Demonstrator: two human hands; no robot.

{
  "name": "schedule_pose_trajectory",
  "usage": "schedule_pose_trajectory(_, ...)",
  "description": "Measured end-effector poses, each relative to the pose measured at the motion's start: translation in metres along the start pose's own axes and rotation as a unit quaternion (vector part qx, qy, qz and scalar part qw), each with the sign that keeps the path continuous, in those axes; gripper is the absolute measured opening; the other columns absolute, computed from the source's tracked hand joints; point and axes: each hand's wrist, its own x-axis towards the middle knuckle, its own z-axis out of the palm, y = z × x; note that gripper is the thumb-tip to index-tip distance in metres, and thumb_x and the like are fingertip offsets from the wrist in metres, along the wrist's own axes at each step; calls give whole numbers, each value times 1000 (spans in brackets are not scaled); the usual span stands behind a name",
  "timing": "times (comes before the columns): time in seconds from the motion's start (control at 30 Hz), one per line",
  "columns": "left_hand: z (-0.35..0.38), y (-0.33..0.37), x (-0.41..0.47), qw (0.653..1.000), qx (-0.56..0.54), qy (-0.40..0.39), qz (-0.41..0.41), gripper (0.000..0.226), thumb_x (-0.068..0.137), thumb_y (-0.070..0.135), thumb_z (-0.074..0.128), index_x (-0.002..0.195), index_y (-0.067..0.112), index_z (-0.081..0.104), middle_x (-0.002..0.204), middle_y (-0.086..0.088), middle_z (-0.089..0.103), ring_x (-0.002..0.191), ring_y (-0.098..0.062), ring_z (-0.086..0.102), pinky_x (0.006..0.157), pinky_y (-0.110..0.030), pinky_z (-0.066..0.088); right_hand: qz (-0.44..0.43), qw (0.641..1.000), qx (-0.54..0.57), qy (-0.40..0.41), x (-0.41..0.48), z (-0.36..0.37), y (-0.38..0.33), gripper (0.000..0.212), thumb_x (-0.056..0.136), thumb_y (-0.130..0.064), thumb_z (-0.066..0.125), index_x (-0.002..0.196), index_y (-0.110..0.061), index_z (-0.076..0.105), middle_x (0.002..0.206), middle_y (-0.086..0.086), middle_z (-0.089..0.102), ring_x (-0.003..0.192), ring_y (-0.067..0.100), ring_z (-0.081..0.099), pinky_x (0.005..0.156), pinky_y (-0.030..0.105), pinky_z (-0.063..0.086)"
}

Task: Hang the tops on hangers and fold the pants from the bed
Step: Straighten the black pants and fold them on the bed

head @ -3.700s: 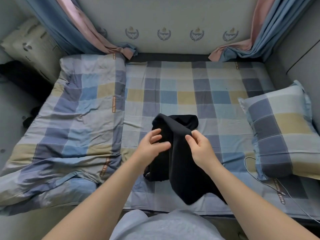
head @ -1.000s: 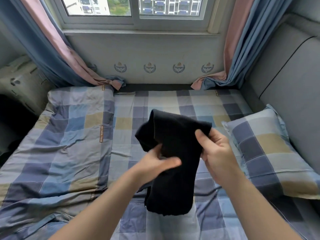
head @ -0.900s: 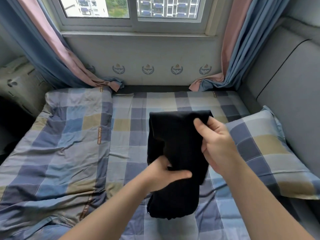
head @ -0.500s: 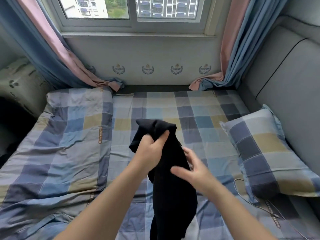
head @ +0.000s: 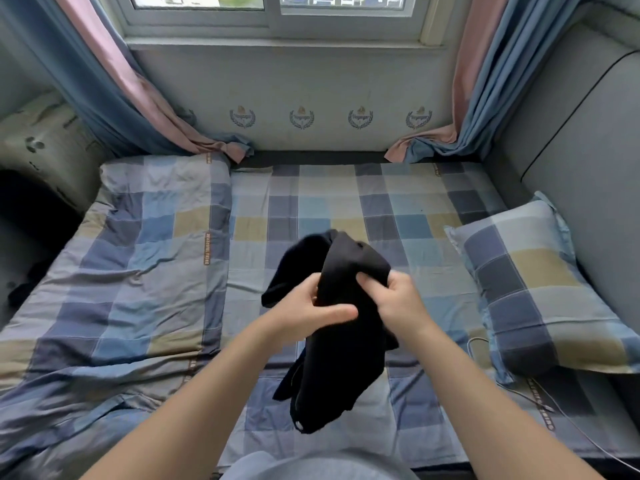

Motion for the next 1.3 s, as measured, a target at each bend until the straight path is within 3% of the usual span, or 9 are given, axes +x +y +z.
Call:
schedule_pose_trajectory(0.1,11,-21,-2,993,107,7,-43,81,65,50,85,133,32,47,122,13,63,110,-7,64,95,-35,57,-14,1000,10,15,8,-2,-27,18,96,-34,66,98,-18,74,96,3,76,99,25,70,86,46,58)
schedule_pose_trajectory(0.23,20,-25,7,981,174,76,-23,26,94,38,65,119,29,64,108,9,71,102,-14,66,94,-44,55,16,999,44,21,10,0,-43,19,96,-34,66,102,-17,70,103,7,74,102,27,69,92,51,57)
schedule_pose_trajectory(0.5,1,12,6,961,-134,238,-52,23,103,38,53,104,19,67,102,-8,74,94,-25,71,78,-42,60,-33,981,-57,-185,-22,-17,-15,96,69,-58,83,148,-51,27,131,-46,45,118,-26,44,87,6,47)
schedule_pose_trajectory(0.63,-11,27,6,919,-278,251,-118,31,103,34,53,124,11,58,107,-13,72,91,-28,72,62,-32,59,-4,953,-134,-271,-51,-4,14,131,60,-51,92,148,-64,-4,160,-30,7,149,-4,14,121,37,30)
schedule_pose_trajectory(0.77,-12,36,4,883,-364,241,-171,36,106,28,50,132,5,53,118,-18,68,102,-31,69,79,-40,58,-60,932,-232,-271,-67,15,21,141,57,-54,91,145,-64,-19,157,-37,-14,152,0,-1,121,41,22)
schedule_pose_trajectory(0.9,-15,39,6,858,-408,256,-178,34,106,20,47,135,2,52,127,-18,65,113,-30,66,72,-35,57,-155,942,-265,-137,-63,30,21,97,79,-25,79,156,-39,21,155,-5,34,139,13,40,108,30,41)
schedule_pose_trajectory(1.03,-25,33,5,869,-411,239,-140,25,105,20,51,122,2,56,108,-15,73,97,-26,72,61,-33,60,-126,966,-216,-69,-37,18,9,23,86,-7,67,104,-21,66,87,-3,69,81,10,64,72,23,48)
schedule_pose_trajectory(1.2,-37,3,2,958,-108,234,-123,52,95,55,58,128,15,60,123,0,66,114,-23,61,98,-40,46,-18,1000,4,-4,-3,1,-11,15,91,-6,66,88,-19,70,73,-5,72,69,12,67,59,26,52)
schedule_pose_trajectory(1.3,-33,-26,-8,954,-14,245,-174,91,79,68,70,146,11,44,147,-6,50,131,-28,49,101,-39,40,49,990,129,38,8,-3,-15,13,93,-5,64,91,-16,69,77,0,74,70,19,69,56,27,53)
